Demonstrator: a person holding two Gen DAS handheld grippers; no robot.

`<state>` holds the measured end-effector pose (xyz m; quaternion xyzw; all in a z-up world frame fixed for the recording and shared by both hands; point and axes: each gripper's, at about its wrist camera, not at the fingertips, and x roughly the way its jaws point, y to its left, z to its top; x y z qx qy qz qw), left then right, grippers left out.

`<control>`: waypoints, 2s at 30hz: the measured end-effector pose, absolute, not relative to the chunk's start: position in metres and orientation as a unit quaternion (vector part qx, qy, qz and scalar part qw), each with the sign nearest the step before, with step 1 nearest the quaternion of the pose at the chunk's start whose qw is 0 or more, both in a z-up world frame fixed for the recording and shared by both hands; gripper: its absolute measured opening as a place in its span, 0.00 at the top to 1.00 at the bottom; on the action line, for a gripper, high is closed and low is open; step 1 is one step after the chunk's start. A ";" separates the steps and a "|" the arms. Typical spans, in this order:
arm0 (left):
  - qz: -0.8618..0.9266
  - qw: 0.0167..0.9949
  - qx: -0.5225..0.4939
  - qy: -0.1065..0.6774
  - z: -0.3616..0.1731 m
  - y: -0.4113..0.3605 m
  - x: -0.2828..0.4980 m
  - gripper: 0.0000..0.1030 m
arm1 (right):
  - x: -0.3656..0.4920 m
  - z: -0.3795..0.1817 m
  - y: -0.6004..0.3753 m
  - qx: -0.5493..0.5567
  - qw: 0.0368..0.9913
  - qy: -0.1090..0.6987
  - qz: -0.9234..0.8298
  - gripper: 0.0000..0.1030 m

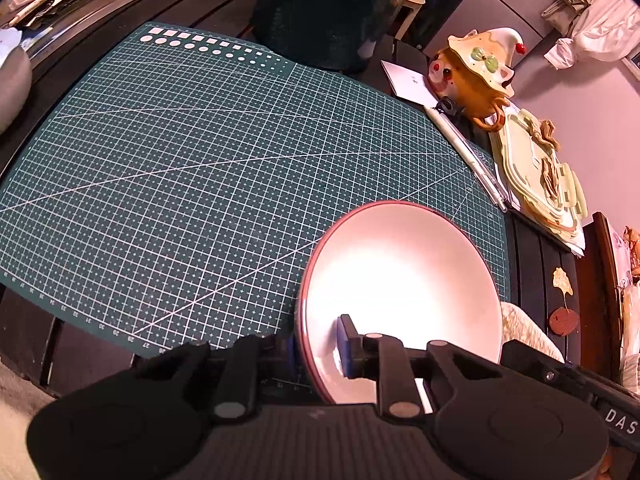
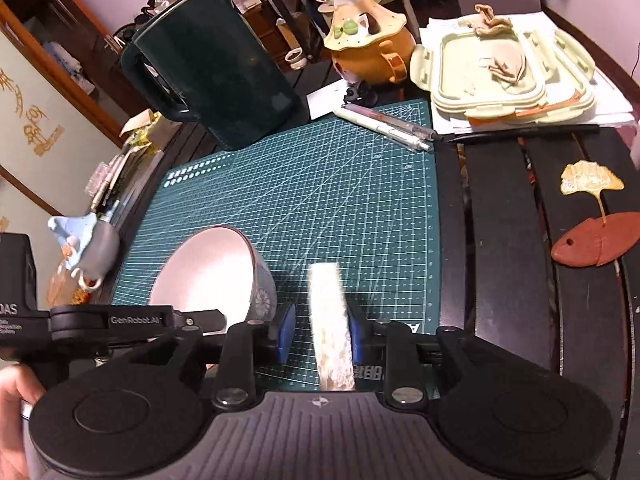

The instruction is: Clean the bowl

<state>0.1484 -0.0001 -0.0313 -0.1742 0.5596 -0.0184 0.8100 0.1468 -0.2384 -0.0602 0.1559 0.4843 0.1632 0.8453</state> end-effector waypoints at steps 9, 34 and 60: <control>-0.018 0.810 -0.174 0.560 -0.031 0.000 0.149 0.81 | 0.147 -0.061 -0.246 0.173 0.848 0.479 0.145 0.88; -0.015 0.817 -0.163 0.553 -0.029 -0.006 0.145 0.79 | 0.156 -0.071 -0.260 0.367 0.804 0.449 0.135 0.88; -0.015 0.818 -0.158 0.553 -0.026 -0.007 0.145 0.79 | 0.158 -0.076 -0.264 0.381 0.790 0.459 0.139 0.88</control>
